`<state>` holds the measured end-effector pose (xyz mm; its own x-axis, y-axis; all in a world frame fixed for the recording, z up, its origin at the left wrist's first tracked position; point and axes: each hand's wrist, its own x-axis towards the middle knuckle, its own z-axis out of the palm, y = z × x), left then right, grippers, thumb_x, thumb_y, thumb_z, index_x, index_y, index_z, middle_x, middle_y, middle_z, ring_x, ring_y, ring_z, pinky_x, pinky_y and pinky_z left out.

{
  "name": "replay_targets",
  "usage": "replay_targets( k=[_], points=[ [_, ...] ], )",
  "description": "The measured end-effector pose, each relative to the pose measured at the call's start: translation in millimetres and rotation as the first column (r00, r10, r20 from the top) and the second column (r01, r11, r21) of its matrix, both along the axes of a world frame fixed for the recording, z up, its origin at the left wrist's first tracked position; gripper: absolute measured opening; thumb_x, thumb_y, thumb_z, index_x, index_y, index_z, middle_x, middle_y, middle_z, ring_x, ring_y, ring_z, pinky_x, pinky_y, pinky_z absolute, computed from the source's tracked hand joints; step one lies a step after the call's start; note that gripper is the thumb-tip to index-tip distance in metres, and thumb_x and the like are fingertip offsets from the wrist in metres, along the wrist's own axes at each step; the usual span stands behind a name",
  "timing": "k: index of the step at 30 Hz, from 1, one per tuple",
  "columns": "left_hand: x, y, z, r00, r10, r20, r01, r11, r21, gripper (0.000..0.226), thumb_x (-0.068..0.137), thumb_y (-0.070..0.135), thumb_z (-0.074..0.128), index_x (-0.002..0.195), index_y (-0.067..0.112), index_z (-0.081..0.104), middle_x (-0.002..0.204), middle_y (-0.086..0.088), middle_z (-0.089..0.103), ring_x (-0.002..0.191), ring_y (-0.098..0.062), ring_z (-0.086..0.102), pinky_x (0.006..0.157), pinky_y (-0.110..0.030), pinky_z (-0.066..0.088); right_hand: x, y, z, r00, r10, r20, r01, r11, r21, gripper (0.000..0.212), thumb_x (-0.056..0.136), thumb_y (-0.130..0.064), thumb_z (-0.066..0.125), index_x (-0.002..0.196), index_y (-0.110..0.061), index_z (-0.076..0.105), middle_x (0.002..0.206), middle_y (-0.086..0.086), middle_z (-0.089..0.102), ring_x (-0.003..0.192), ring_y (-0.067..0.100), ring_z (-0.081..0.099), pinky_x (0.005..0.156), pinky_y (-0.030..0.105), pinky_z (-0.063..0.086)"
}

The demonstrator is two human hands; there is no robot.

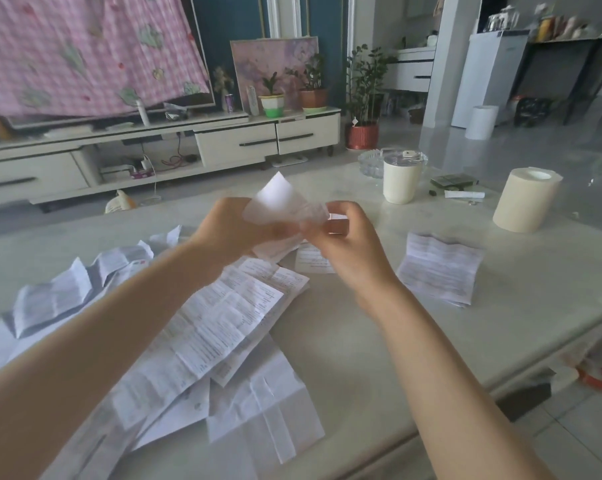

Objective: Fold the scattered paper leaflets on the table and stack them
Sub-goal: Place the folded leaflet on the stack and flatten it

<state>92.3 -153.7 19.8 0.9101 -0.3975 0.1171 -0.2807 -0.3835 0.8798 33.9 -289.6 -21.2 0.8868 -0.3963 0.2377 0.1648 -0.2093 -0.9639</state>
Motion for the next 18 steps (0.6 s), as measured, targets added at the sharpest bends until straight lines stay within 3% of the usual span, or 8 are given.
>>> replay_targets(
  k=[3, 5, 7, 10, 12, 14, 16, 18],
  points=[
    [-8, 26, -10, 0.990, -0.062, -0.127, 0.062, 0.998, -0.008, 0.065, 0.042, 0.049, 0.086, 0.089, 0.008, 0.067, 0.080, -0.010, 0.073, 0.076, -0.022, 0.070, 0.069, -0.033, 0.059, -6, 14, -1, 0.995, 0.086, 0.059, -0.088, 0.995, 0.043, 0.009, 0.086, -0.017, 0.065, 0.086, -0.012, 0.058, 0.080, 0.000, 0.063, 0.068, 0.003, 0.056, 0.058, 0.009, 0.042],
    [-14, 40, -18, 0.960, -0.113, -0.257, 0.085, 0.989, -0.118, 0.054, 0.067, 0.054, 0.074, 0.092, 0.007, 0.065, 0.072, -0.005, 0.071, 0.066, -0.018, 0.069, 0.057, -0.025, 0.056, -11, 22, 1, 0.988, 0.126, 0.088, -0.138, 0.979, 0.147, 0.011, 0.088, -0.014, 0.063, 0.079, -0.008, 0.059, 0.071, -0.001, 0.061, 0.058, -0.005, 0.056, 0.054, 0.007, 0.043],
    [-19, 46, -26, 0.912, -0.134, -0.387, 0.038, 0.969, -0.244, 0.038, 0.090, 0.043, 0.049, 0.097, 0.009, 0.062, 0.068, -0.003, 0.070, 0.057, -0.014, 0.067, 0.048, -0.021, 0.052, -14, 26, 1, 0.991, 0.065, 0.119, -0.095, 0.957, 0.275, 0.014, 0.088, -0.013, 0.063, 0.075, -0.009, 0.061, 0.066, -0.002, 0.058, 0.051, -0.005, 0.053, 0.053, 0.008, 0.044],
    [-30, 54, -32, 0.846, -0.129, -0.518, 0.006, 0.973, -0.232, 0.027, 0.100, 0.026, 0.039, 0.094, 0.012, 0.061, 0.064, -0.003, 0.071, 0.052, -0.014, 0.067, 0.043, -0.020, 0.051, -12, 35, -4, 0.979, -0.128, 0.159, 0.083, 0.961, 0.264, 0.023, 0.089, -0.022, 0.062, 0.074, -0.005, 0.056, 0.070, 0.006, 0.053, 0.064, 0.010, 0.050, 0.065, 0.021, 0.042],
    [-39, 61, -38, 0.846, -0.139, -0.515, 0.085, 0.988, -0.128, 0.025, 0.098, 0.019, 0.039, 0.098, 0.011, 0.063, 0.079, -0.007, 0.074, 0.064, -0.018, 0.071, 0.049, -0.022, 0.054, -13, 44, -6, 0.961, -0.185, 0.205, 0.149, 0.972, 0.181, 0.030, 0.092, -0.025, 0.058, 0.075, -0.001, 0.050, 0.072, 0.009, 0.046, 0.068, 0.014, 0.043, 0.063, 0.023, 0.036],
    [-42, 61, -37, 0.906, -0.109, -0.408, 0.088, 0.994, -0.071, 0.028, 0.098, 0.022, 0.039, 0.110, 0.013, 0.063, 0.101, -0.006, 0.072, 0.090, -0.019, 0.070, 0.070, -0.027, 0.056, -15, 48, -5, 0.940, -0.217, 0.263, 0.193, 0.975, 0.113, 0.031, 0.093, -0.023, 0.056, 0.070, -0.005, 0.045, 0.065, 0.007, 0.044, 0.060, 0.007, 0.041, 0.056, 0.019, 0.033],
    [-43, 60, -30, 0.924, -0.149, -0.351, 0.083, 0.977, -0.196, 0.044, 0.100, 0.039, 0.028, 0.108, 0.015, 0.064, 0.105, -0.004, 0.071, 0.100, -0.019, 0.066, 0.084, -0.032, 0.052, -17, 51, -4, 0.915, -0.267, 0.301, 0.264, 0.963, 0.050, 0.027, 0.093, -0.022, 0.055, 0.069, -0.014, 0.044, 0.060, -0.002, 0.047, 0.054, 0.003, 0.041, 0.053, 0.016, 0.033],
    [-51, 60, -23, 0.904, -0.247, -0.348, 0.159, 0.952, -0.263, 0.057, 0.092, 0.054, 0.027, 0.105, 0.016, 0.066, 0.100, -0.006, 0.073, 0.094, -0.021, 0.069, 0.077, -0.034, 0.055, -18, 54, -5, 0.895, -0.320, 0.311, 0.321, 0.946, 0.052, 0.026, 0.093, -0.022, 0.055, 0.070, -0.016, 0.045, 0.061, -0.002, 0.050, 0.056, 0.007, 0.044, 0.053, 0.017, 0.034]
  ],
)
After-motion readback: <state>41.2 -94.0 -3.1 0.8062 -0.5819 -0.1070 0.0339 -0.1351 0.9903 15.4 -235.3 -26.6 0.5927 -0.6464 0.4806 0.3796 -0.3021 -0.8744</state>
